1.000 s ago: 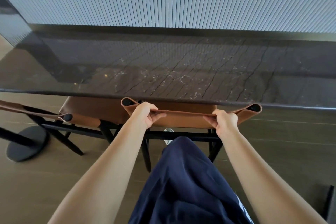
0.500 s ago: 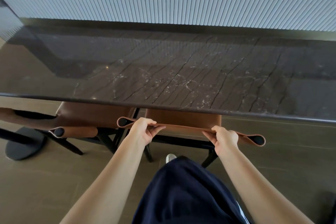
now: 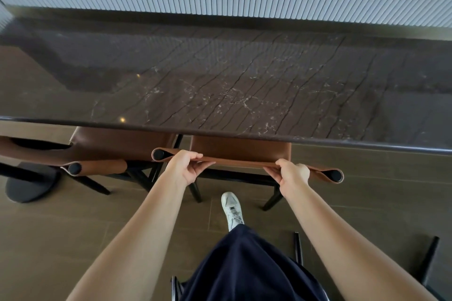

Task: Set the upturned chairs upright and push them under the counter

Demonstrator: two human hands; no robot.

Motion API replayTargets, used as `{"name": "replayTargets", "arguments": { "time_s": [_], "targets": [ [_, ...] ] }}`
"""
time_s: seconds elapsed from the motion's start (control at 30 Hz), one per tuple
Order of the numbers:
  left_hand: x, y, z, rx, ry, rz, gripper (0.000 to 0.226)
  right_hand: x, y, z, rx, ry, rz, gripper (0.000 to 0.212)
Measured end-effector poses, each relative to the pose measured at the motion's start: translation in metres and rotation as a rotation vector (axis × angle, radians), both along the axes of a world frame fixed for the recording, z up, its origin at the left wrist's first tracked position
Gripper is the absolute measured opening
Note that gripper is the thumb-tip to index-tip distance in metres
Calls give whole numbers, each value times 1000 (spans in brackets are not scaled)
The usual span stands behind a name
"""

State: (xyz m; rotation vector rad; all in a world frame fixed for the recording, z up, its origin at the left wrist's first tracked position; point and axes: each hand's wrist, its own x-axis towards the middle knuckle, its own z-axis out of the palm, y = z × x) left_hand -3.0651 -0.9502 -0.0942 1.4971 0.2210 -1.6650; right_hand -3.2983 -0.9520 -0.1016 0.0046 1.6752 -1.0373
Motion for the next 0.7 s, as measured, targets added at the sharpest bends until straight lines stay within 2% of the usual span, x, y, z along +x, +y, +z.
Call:
{"name": "replayTargets", "arguments": {
  "time_s": [0.07, 0.33, 0.7],
  "targets": [
    [0, 1, 3, 2, 2, -18, 18, 0, -1, 1, 1, 1, 2, 24],
    [-7, 14, 7, -5, -45, 11, 31, -7, 7, 6, 6, -49, 64, 20],
    [-22, 44, 7, 20, -47, 53, 17, -21, 22, 3, 25, -65, 134, 15]
  ]
}}
